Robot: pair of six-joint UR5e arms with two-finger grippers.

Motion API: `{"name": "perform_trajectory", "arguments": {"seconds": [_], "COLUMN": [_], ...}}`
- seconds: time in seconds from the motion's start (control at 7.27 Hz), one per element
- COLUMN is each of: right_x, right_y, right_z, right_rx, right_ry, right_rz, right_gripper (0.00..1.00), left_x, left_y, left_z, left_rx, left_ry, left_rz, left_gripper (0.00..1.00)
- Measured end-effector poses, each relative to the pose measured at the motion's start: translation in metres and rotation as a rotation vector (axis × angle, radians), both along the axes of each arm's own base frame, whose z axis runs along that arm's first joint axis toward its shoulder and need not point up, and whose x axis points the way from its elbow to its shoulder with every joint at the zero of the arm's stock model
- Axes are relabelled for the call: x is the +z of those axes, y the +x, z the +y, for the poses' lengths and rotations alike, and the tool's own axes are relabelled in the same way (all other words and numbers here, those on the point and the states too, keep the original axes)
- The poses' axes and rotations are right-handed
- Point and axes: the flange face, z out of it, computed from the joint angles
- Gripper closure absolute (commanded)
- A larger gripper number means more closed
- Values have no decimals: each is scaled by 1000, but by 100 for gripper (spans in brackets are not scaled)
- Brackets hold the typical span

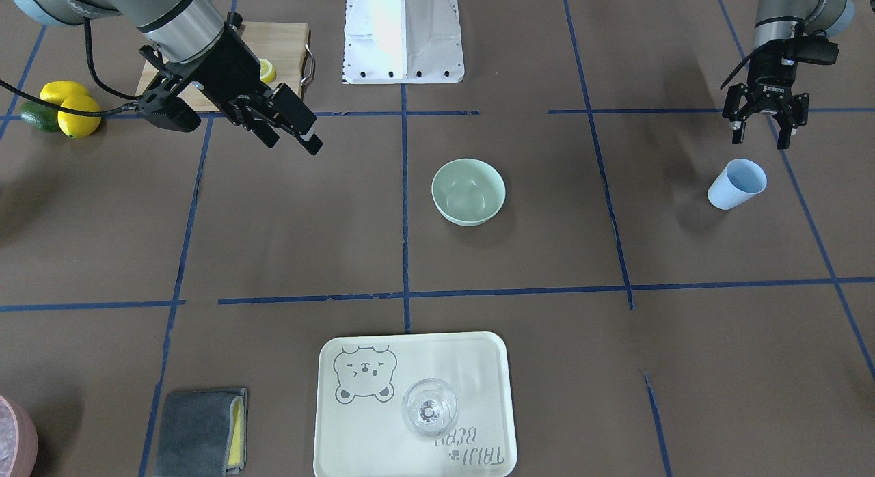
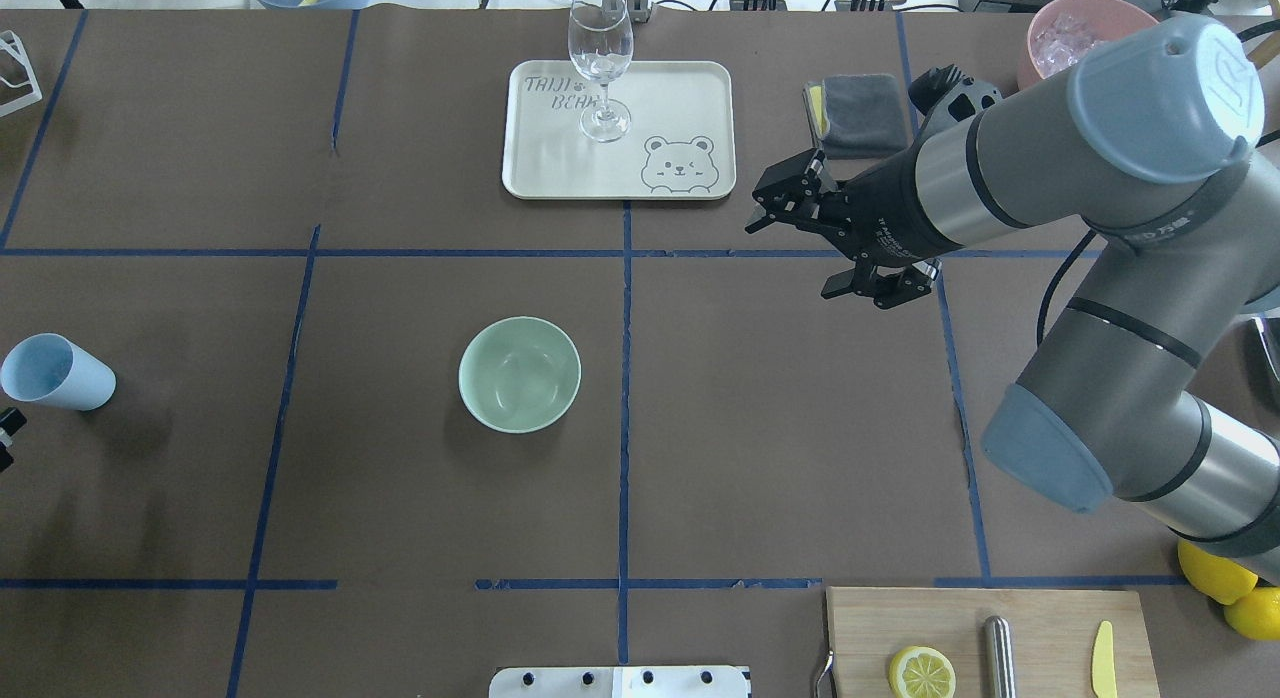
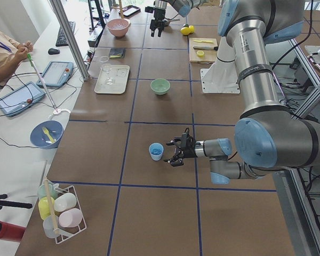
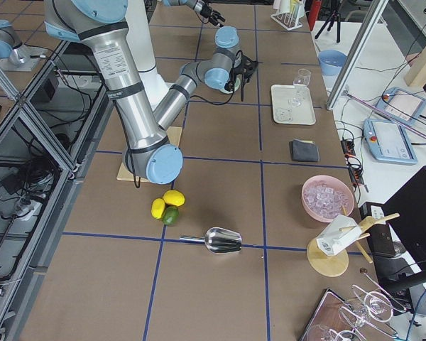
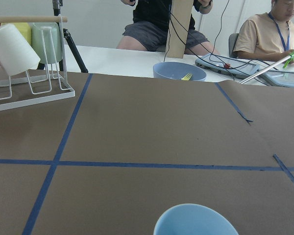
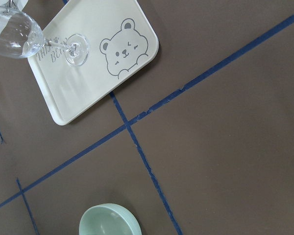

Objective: Pour ice into bowl

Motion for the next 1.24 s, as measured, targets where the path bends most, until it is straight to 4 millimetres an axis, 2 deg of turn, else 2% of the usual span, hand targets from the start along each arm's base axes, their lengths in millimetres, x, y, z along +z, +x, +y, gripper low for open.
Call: {"name": "perform_trajectory", "arguments": {"seconds": [0.28,0.55,0.96,1.24], "right_x": [2,6,8,7], "right_y": [-2,-3,-4,-3], "right_z": [0,-1,0,1], "right_rx": [-5,-8,-10,-11], "right_ry": [-1,-4,-6,-5], "right_rz": [2,7,10,8], "right_gripper": [0,0,0,0], "left_x": [14,22,31,34], "left_y": [14,40,54,81], "left_z": [9,10,6,6], "left_rx": [22,3,-70,-79], "left_ry": [14,29,69,74], "left_rz": [-26,-17,-32,-22], "left_gripper": [1,1,1,1]}}
